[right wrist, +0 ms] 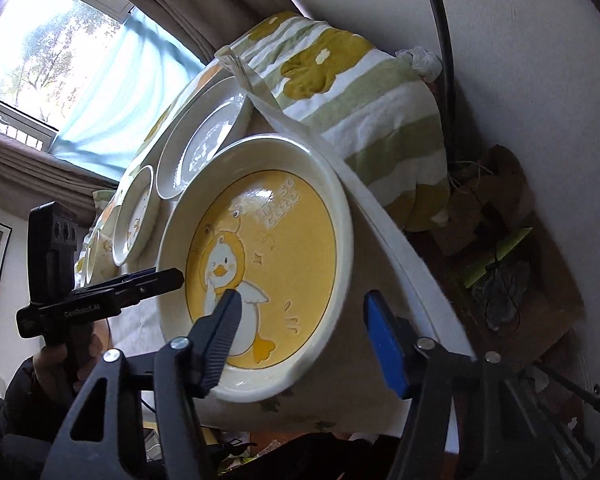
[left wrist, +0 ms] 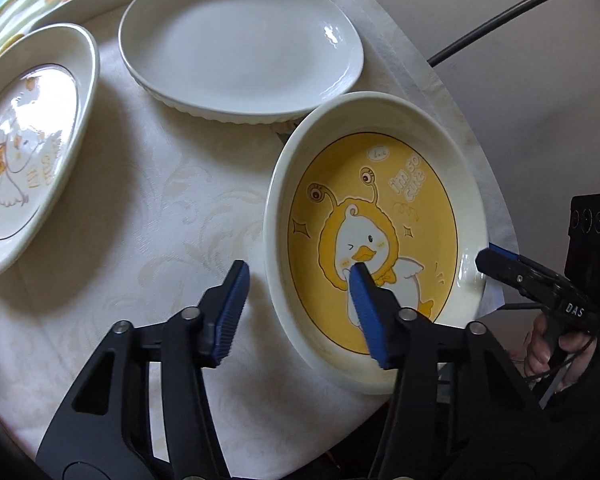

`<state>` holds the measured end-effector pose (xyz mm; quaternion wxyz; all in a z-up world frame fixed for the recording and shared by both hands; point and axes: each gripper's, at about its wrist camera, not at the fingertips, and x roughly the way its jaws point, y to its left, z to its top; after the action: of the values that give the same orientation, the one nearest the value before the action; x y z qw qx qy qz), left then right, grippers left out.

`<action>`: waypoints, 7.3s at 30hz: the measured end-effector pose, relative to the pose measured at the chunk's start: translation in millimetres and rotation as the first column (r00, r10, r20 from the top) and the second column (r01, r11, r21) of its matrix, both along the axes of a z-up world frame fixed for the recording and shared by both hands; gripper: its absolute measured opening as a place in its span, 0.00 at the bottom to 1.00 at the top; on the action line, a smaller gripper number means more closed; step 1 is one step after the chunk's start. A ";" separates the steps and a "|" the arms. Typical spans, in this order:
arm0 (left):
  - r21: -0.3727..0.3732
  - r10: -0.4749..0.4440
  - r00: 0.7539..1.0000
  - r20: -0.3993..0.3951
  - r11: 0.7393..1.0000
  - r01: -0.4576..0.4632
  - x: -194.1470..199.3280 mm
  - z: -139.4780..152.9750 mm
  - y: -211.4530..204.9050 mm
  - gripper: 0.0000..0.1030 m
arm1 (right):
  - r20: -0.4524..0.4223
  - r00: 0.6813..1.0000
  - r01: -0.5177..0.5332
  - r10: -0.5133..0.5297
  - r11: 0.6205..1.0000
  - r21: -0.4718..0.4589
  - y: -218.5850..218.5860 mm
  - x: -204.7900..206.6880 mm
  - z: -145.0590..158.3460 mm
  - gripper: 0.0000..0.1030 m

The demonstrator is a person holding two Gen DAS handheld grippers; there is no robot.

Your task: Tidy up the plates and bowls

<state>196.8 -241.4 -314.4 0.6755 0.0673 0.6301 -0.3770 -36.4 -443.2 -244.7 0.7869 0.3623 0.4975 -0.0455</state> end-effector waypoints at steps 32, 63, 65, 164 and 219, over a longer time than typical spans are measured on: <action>0.016 -0.026 0.987 0.158 1.000 0.024 -45.1 21.2 -2.6 0.17 | 0.018 0.995 -0.095 0.099 0.983 -0.160 10.1 15.1 -1.0 0.11; 0.048 0.517 0.835 0.187 0.844 -0.533 -94.3 55.3 309.8 0.18 | 0.034 0.738 -0.665 0.674 0.735 -0.133 254.5 123.3 -2.9 0.12; 0.048 0.523 0.835 0.171 0.842 -0.537 -89.4 43.4 323.1 0.18 | 0.022 0.736 -0.669 0.677 0.732 -0.128 265.5 125.4 -11.8 0.12; 0.068 -0.243 0.967 0.073 0.969 0.238 187.5 11.0 -54.3 0.24 | -0.037 0.974 0.221 -0.224 0.972 -0.081 30.8 170.3 -16.9 0.45; 0.052 0.297 0.893 0.338 0.942 -0.333 -31.0 134.1 148.8 0.16 | 0.103 0.935 -0.323 0.340 0.934 -0.154 119.6 107.5 69.5 0.11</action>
<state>165.8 -92.6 -180.2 0.8174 0.0621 0.5322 -0.2114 71.0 -323.7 -175.2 0.8361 0.2210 0.4959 0.0779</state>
